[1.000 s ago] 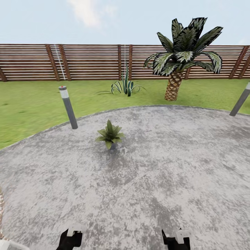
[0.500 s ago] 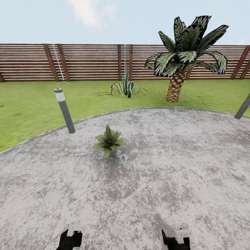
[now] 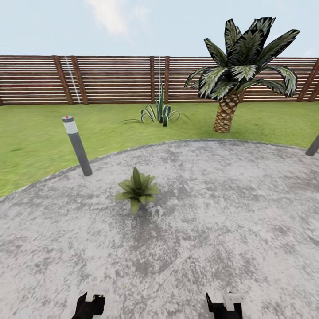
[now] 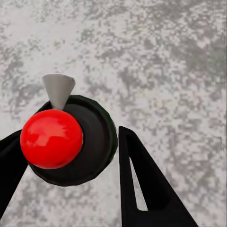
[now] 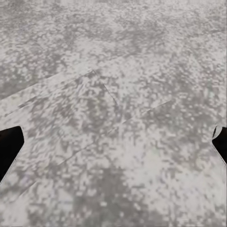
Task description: Pick up the pesticide atomizer in the garden and spray insectifuge to fully cover both potted plants in the garden.
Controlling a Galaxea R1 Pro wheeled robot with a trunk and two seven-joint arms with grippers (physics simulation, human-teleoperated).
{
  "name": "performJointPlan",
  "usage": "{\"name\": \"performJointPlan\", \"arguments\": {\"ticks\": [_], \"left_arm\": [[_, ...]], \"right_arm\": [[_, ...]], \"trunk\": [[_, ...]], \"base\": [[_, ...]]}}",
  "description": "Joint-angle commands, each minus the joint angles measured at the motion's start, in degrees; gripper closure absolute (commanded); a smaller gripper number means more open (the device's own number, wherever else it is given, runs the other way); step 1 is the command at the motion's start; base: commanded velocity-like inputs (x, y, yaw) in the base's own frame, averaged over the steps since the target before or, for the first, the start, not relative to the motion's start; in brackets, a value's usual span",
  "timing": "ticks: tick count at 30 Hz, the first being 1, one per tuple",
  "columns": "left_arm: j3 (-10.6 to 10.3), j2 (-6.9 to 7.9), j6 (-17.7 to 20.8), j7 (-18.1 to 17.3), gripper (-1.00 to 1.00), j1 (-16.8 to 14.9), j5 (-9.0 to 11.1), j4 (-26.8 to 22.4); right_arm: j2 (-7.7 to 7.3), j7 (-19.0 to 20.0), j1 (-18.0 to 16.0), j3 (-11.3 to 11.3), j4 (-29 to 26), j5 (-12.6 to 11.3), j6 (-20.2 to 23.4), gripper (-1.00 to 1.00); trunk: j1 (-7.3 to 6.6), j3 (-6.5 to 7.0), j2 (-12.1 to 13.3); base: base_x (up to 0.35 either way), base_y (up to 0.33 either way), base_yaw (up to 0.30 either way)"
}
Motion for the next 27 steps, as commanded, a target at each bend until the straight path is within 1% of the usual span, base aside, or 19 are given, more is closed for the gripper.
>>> {"name": "performJointPlan", "arguments": {"ticks": [1,6,11,23,27], "left_arm": [[0.30,0.01,-0.21,0.17,1.00,-0.04,-0.57,0.06],[0.30,-0.01,-0.21,0.17,1.00,-0.03,-0.59,0.06],[0.30,-0.03,-0.21,0.17,1.00,-0.03,-0.55,0.06],[0.30,-0.03,-0.21,0.17,1.00,-0.04,-0.55,0.06],[0.30,-0.03,-0.21,0.17,1.00,-0.03,-0.55,0.06]], "right_arm": [[-0.01,0.05,-0.03,0.38,0.04,-0.27,-0.16,-1.00],[-0.01,0.03,-0.03,0.38,0.04,-0.28,-0.16,-1.00],[0.17,0.04,-0.03,0.42,0.04,-0.28,-0.16,-1.00],[0.25,0.05,-0.03,0.41,0.04,-0.28,-0.16,-1.00],[0.25,0.05,-0.03,0.42,0.04,-0.28,-0.16,-1.00]], "trunk": [[0.02,-0.05,-0.02],[0.02,-0.05,-0.02],[0.02,-0.05,-0.02],[0.02,-0.05,-0.02],[0.02,-0.05,-0.02]], "base": [[0.337,0.000,0.000],[0.337,0.005,0.000],[0.337,0.083,0.000],[0.337,0.149,-0.003],[0.336,0.162,-0.155]]}}
